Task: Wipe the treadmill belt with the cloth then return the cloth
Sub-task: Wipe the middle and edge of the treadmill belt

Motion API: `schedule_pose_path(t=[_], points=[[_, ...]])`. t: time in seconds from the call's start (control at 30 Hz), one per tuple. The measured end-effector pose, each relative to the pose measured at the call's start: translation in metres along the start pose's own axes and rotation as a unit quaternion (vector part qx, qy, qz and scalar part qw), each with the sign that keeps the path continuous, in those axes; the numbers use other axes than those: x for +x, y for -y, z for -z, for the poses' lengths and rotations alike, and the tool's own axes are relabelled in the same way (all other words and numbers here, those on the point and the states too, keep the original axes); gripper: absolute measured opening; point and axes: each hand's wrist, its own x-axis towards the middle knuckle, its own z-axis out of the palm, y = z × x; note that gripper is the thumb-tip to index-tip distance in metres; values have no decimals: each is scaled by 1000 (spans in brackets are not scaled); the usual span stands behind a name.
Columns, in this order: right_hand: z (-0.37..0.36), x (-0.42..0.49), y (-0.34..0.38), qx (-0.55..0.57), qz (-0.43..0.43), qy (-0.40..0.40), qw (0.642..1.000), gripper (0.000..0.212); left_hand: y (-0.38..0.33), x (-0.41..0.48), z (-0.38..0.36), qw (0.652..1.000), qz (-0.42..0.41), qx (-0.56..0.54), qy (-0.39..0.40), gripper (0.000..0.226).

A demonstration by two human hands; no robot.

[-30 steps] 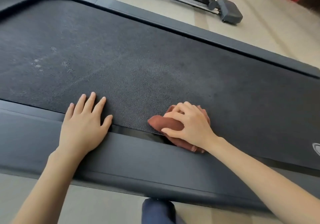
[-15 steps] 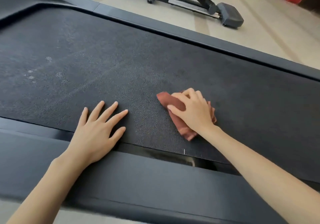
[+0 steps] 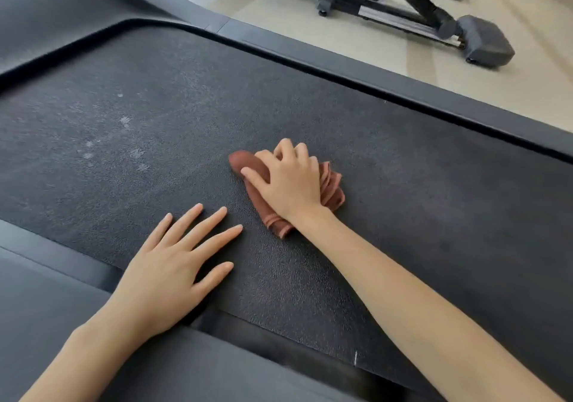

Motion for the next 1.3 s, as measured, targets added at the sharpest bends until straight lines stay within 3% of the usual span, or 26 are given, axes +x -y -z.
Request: schedule_pose_path(t=[0.07,0.2,0.27,0.4,0.5,0.67,0.77,0.87,0.97,1.07,1.17,1.23,1.3], points=[[11,-33,15,54,85,-12,995,41,19,-11,4,999,39,4,0,65],[26,-70,-25,118,192,-10,974,41,63,-37,16,992,123,-4,9,66],[18,-42,-36,112,160,-15,981,43,74,-43,21,989,145,-10,5,66],[-16,57,-21,34,0,-8,999,46,72,-44,21,988,157,-2,-5,62],[-31,92,23,6,-16,9,1000,48,70,-43,21,987,157,-5,-14,61],[-7,18,98,98,194,0,976,43,87,-49,23,981,189,20,-31,66],[15,-50,78,191,327,-7,925,37,107,-59,30,974,220,21,-46,70],[17,-46,44,203,413,2,888,36,118,-67,31,969,242,29,-47,72],[4,8,46,156,356,-6,921,40,116,-66,30,968,245,44,-41,74],[-17,62,78,93,211,-4,973,44,115,-65,30,967,246,47,-44,75],[-32,86,120,37,93,1,995,46,118,-66,30,968,243,47,-44,75],[-29,73,140,38,102,-11,994,46,120,-67,31,969,239,41,-46,74],[-20,43,143,81,196,-31,977,45,123,-65,32,971,233,39,-44,71]])
